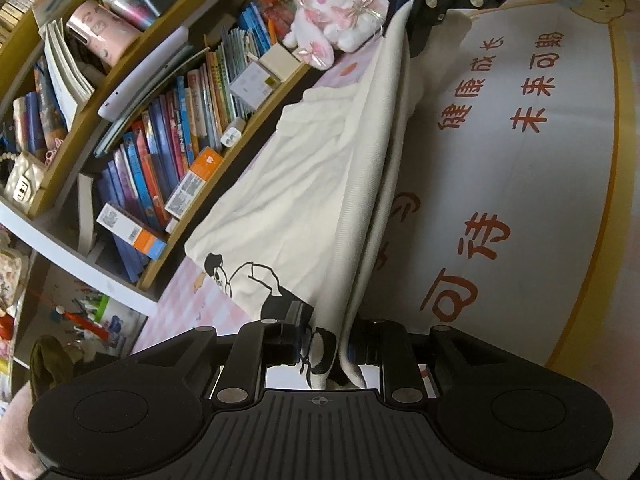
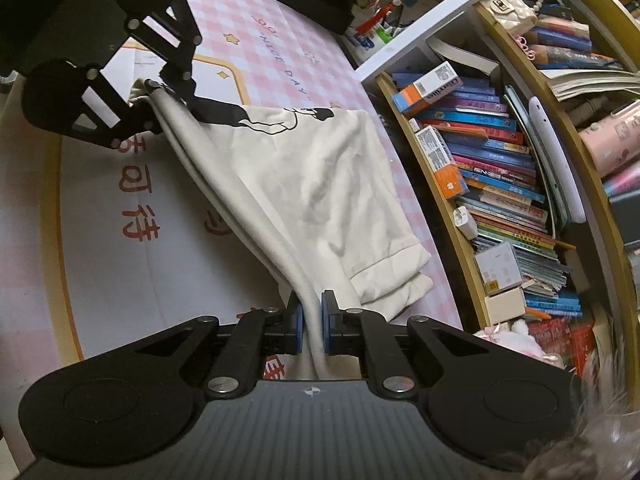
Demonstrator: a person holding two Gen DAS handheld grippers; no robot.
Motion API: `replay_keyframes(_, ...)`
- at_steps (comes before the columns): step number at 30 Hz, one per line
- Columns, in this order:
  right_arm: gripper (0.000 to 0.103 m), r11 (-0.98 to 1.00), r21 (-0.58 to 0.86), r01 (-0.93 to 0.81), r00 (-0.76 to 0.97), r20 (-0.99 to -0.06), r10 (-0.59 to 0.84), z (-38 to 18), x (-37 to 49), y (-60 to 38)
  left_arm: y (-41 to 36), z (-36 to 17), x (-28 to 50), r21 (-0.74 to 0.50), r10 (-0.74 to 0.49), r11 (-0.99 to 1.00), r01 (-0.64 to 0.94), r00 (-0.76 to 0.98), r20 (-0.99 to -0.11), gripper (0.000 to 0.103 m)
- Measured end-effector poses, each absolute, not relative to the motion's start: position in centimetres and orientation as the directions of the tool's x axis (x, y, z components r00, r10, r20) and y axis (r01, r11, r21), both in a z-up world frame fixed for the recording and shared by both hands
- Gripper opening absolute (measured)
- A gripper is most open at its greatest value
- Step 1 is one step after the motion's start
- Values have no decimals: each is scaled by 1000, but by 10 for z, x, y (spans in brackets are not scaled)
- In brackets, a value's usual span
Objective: Fold clothes
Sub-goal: 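Lift the held shirt edge with both grippers and fold it over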
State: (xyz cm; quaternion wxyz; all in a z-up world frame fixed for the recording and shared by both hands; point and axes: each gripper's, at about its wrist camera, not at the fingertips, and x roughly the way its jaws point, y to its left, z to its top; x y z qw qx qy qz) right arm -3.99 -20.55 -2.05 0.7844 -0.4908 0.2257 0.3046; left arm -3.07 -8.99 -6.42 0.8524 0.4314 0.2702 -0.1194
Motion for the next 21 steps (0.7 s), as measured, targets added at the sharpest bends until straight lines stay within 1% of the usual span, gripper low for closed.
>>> replay_keyframes(7,8,317,-628,-711,700,-673,238,-28,-41,-208,-87,-64,-34,672,2,574,468,819,-573,21)
replay_keyframes(8,10,315,-628,-712,699,-676,233,-31,-42,-209,-86,-64,-34,671,-3,569,475,818,-576,20)
replay_keyframes(10,19,315,-630,-710,700,-678,222,-35,-43,-210,-85,-64,-35,670,-14,559,488,814,-581,19)
replay_keyframes(11,29,313,-637,-705,706,-675,216,-37,-44,-211,-85,-63,-35,669,-21,556,493,813,-582,18)
replay_keyframes(12,35,311,-645,-698,712,-670,210,-40,-44,-212,-84,-63,-36,667,-27,553,499,811,-584,17)
replay_keyframes(13,35,310,-644,-699,711,-672,208,-42,-44,-213,-84,-63,-36,665,-34,550,506,809,-587,15)
replay_keyframes(14,35,310,-640,-703,707,-676,207,-43,-44,-214,-85,-62,-36,661,-41,546,514,805,-592,14)
replay_keyframes(16,27,305,-632,-712,697,-686,206,-47,-43,-215,-85,-62,-36,658,-50,539,525,800,-598,10)
replay_keyframes(17,17,298,-628,-719,691,-693,207,-49,-43,-215,-85,-62,-35,655,-54,537,532,797,-602,7)
replay_keyframes(18,13,292,-621,-727,683,-700,209,-51,-44,-215,-85,-63,-36,654,-58,533,537,794,-605,7)
replay_keyframes(20,8,286,-610,-739,670,-710,216,-52,-46,-215,-85,-63,-37,654,-62,523,547,789,-611,5)
replay_keyframes(21,7,287,-606,-742,667,-712,219,-52,-47,-216,-85,-62,-38,651,-66,520,552,786,-614,5)
